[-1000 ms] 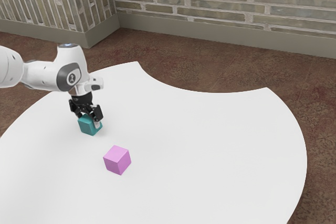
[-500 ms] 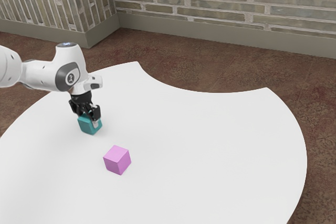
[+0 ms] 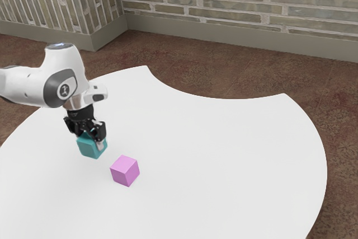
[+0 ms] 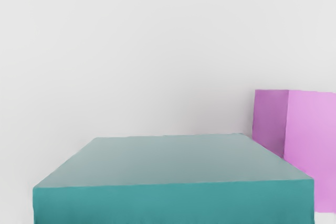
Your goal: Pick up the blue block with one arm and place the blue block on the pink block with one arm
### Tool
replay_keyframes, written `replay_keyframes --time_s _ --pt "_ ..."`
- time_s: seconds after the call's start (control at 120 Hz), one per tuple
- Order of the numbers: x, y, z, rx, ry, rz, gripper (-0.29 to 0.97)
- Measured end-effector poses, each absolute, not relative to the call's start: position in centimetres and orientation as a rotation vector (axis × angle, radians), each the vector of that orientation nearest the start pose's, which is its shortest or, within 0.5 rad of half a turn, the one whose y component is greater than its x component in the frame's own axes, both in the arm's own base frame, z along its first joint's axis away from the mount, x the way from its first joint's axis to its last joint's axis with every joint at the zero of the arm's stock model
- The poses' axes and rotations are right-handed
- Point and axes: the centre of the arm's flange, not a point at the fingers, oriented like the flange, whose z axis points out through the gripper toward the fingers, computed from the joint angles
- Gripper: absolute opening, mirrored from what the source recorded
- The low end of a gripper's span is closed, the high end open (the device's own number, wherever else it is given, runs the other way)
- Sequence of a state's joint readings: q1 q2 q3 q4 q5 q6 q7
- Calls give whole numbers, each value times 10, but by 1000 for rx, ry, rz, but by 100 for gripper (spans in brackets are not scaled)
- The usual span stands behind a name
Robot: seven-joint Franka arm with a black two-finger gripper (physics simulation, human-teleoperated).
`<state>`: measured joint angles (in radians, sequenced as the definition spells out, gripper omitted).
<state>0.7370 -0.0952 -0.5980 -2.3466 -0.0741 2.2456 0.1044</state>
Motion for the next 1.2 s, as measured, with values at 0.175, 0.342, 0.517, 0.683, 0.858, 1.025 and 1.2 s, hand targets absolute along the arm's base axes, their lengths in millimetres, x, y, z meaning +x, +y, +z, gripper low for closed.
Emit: replay_keyframes --time_s 0.175,0.342,0.517,0.683,0.858,1.025,1.2 --pt "466 41 348 -3180 -223 45 34" --pt "477 31 349 -3211 -217 13 34" --pt "495 19 350 -3216 -92 0 34" --pt "499 11 349 -3213 -19 15 34" --pt "508 -5 346 -3233 54 43 34" --pt "507 -16 344 -3221 122 76 34" --pt "504 -26 343 -3205 178 105 34"
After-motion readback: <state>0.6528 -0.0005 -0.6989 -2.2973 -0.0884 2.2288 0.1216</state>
